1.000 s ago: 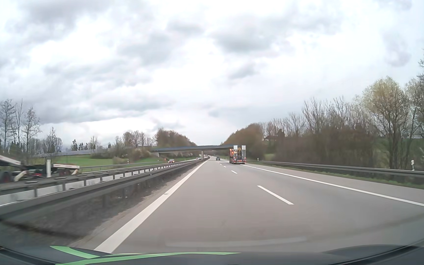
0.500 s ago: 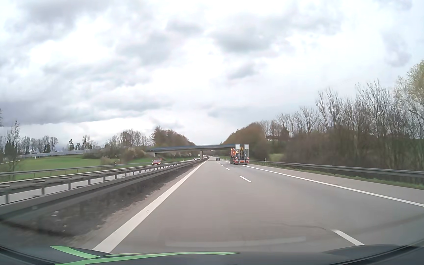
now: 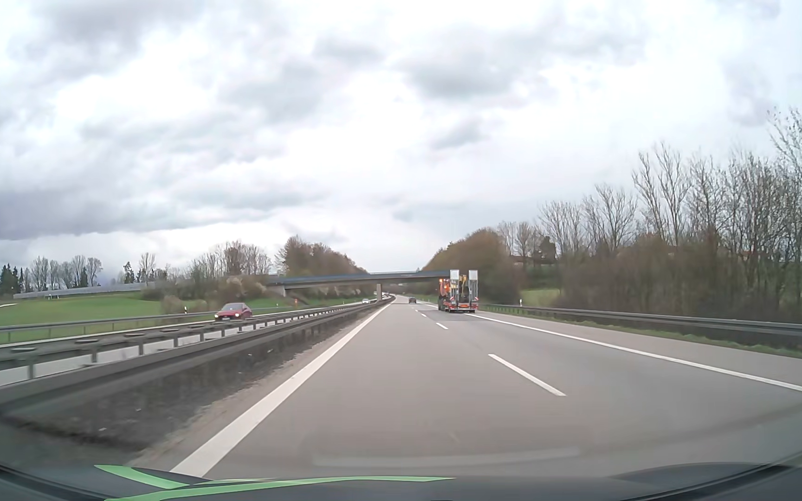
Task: Follow the waypoints while adhering to traffic rules and regulations
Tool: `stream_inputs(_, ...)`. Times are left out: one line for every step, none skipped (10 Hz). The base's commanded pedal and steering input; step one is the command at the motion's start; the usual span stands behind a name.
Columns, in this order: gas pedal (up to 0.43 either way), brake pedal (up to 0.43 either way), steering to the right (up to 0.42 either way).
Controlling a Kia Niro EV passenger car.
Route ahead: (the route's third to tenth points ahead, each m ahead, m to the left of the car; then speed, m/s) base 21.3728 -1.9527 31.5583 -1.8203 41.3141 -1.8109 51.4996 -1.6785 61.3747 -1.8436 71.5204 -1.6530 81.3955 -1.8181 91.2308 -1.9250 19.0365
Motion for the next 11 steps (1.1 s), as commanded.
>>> stream_inputs(0.138,0.0,-0.001)
stream_inputs(0.138,0.0,-0.001)
stream_inputs(0.138,0.0,-0.001)
stream_inputs(0.138,0.0,-0.001)
stream_inputs(0.138,0.0,-0.001)
stream_inputs(0.138,0.0,-0.001)
stream_inputs(0.138,0.0,-0.001)
stream_inputs(0.138,0.0,-0.001)
stream_inputs(0.138,0.0,-0.001)
stream_inputs(0.138,0.0,-0.002)
stream_inputs(0.138,0.0,-0.002)
